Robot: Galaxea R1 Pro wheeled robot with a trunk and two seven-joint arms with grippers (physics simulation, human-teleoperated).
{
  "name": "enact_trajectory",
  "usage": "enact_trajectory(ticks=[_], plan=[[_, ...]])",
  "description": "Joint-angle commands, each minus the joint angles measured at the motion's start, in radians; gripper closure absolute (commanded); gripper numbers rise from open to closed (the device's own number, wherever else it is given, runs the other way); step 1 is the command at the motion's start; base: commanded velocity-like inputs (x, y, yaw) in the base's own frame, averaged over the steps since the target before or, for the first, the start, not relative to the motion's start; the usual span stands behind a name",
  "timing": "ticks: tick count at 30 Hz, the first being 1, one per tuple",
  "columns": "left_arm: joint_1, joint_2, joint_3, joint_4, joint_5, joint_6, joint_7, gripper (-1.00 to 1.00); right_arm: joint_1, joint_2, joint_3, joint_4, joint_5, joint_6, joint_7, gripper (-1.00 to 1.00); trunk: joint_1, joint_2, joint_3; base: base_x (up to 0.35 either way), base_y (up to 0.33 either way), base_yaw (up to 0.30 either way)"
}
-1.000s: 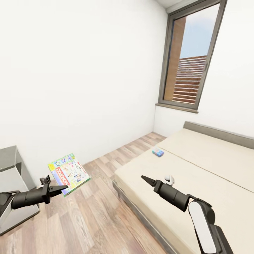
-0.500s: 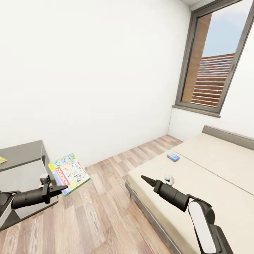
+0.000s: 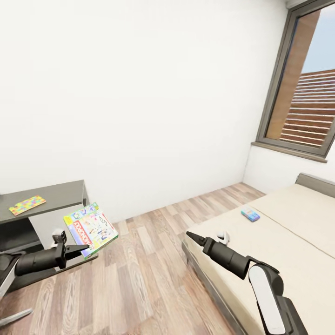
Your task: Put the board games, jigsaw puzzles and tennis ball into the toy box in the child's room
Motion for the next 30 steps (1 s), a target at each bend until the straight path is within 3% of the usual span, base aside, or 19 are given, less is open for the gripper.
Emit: enact_trajectory(ticks=[1,30], plan=[[-0.001,0.000,-0.001,0.000,0.001,0.009,-0.004,1.00,-0.001,0.002,-0.003,-0.001,0.002,0.007,0.005,-1.00,-0.004,0.006,0.002,0.000,0.000,0.291],[-0.001,-0.002,-0.001,0.000,0.000,0.007,-0.004,1.00,-0.001,-0.002,-0.003,-0.001,0.002,0.006,0.009,-1.00,-0.115,0.209,0.093,0.000,0.000,0.291]])
